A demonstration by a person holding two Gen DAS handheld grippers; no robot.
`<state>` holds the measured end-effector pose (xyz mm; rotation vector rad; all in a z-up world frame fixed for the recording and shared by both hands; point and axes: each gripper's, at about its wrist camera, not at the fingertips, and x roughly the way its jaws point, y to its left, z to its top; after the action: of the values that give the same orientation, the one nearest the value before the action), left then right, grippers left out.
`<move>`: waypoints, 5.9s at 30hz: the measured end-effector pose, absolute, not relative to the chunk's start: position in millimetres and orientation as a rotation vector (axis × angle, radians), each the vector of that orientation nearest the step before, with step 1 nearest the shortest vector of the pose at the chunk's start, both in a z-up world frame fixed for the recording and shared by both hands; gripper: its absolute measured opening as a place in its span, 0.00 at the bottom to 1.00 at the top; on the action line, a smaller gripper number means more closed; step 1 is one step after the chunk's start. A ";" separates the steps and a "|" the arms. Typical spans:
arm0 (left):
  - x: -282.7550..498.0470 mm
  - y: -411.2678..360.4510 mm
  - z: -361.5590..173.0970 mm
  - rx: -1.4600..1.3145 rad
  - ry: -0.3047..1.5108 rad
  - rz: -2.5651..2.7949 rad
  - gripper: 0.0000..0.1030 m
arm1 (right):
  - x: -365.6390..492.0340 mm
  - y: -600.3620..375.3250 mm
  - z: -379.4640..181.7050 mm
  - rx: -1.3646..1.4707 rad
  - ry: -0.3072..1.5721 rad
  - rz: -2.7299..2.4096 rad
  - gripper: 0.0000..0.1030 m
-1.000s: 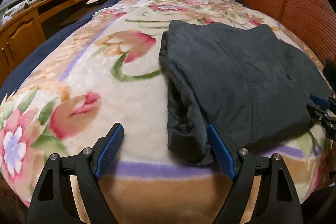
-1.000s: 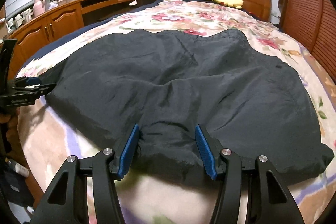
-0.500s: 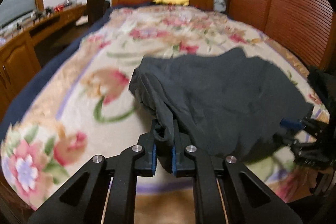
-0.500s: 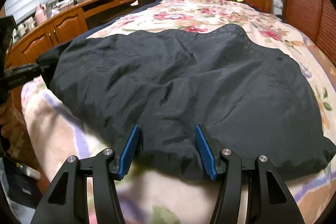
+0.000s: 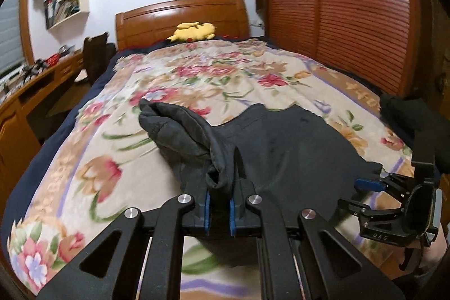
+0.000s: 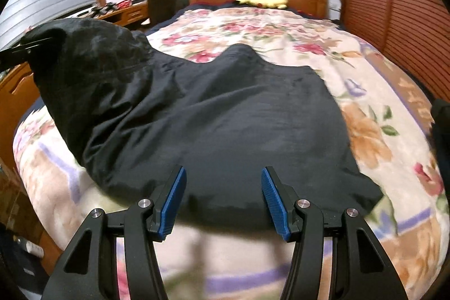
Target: Fold large clothes
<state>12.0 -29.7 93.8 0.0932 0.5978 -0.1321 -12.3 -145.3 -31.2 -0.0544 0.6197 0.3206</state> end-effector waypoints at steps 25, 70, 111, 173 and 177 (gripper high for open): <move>30.1 -196.8 61.1 0.237 0.674 -0.331 0.09 | -37.1 -222.2 -25.0 0.063 0.598 0.133 0.56; -63.8 -5.3 34.5 0.123 0.569 -0.194 0.76 | -2.6 -137.1 -7.5 0.037 0.586 0.356 0.56; -64.9 -28.1 23.2 0.113 0.577 -0.239 0.76 | -15.8 -237.5 -11.2 0.033 0.575 0.173 0.15; 51.5 -35.1 18.9 0.011 0.599 -0.293 0.96 | -88.4 -201.2 -49.7 -0.122 0.452 0.224 0.58; 81.2 -38.3 15.7 0.030 0.613 -0.282 0.96 | -81.4 -208.5 -56.5 -0.108 0.497 0.204 0.58</move>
<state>81.2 -38.3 15.7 0.0301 0.6135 -0.2818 -81.4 -208.5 -56.5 -0.1081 0.4968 0.2044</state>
